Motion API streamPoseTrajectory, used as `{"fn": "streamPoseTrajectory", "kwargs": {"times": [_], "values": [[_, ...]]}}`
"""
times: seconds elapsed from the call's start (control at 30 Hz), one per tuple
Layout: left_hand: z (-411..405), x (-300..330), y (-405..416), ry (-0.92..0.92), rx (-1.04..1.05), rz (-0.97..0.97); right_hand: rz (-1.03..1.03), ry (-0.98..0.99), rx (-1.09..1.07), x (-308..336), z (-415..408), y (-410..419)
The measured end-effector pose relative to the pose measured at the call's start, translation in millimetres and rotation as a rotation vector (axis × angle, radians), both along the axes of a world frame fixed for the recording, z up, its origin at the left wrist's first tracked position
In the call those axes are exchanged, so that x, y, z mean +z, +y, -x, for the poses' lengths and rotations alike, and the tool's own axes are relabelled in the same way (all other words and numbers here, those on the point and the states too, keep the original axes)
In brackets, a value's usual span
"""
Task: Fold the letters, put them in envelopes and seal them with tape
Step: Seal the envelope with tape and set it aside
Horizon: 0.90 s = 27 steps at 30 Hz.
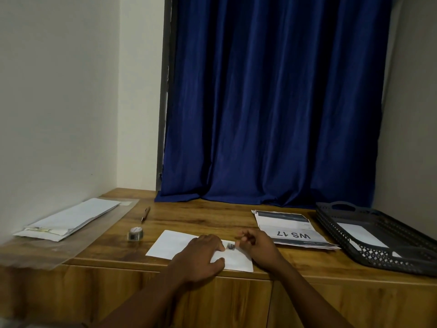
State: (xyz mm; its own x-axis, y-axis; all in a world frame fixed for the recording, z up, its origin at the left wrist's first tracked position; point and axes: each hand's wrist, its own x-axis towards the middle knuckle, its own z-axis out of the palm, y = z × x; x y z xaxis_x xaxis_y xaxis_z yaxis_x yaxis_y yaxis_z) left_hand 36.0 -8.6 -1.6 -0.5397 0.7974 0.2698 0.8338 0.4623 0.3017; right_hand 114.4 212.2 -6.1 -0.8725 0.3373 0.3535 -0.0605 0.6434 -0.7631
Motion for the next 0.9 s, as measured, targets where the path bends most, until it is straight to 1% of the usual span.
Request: {"fn": "streamPoseTrajectory", "kwargs": {"times": [0.07, 0.13, 0.2, 0.27, 0.33, 0.4, 0.57, 0.73, 0.83, 0.9], "values": [[-0.7, -0.7, -1.5, -0.024, 0.022, -0.042, 0.029, 0.058, -0.039, -0.7, -3.0, -1.2], [-1.8, -1.0, -1.5, -0.028, 0.041, -0.058, 0.014, 0.04, -0.046, -0.3, -5.2, -3.9], [-3.2, -0.2, -0.8, -0.034, 0.057, -0.065, -0.084, -0.036, -0.011, 0.4, -6.0, -6.8], [-4.4, 0.2, -0.9, -0.046, 0.06, -0.068, -0.23, -0.12, 0.011, 1.3, -3.9, -8.4], [-5.7, 0.0, -1.9, -0.058, 0.057, -0.065, -0.357, -0.182, -0.014, 5.3, 2.3, -8.5], [-6.5, -0.9, -2.9, -0.059, 0.064, -0.077, -0.396, -0.225, -0.037, 14.5, 10.0, -10.1], [-10.1, -0.9, -6.2, -0.025, 0.048, -0.123, -0.34, -0.394, 0.049, 45.0, 34.1, -13.6], [-14.0, 1.3, -7.4, -0.011, 0.06, -0.079, -0.37, -0.635, 0.018, 69.0, 45.4, -5.4], [-15.6, 2.0, -7.6, 0.016, 0.053, -0.089, -0.341, -0.685, -0.007, 72.7, 43.7, 0.6], [-15.9, 1.3, -7.5, 0.034, 0.063, -0.108, -0.243, -0.696, 0.004, 74.1, 39.7, 3.2]]}}
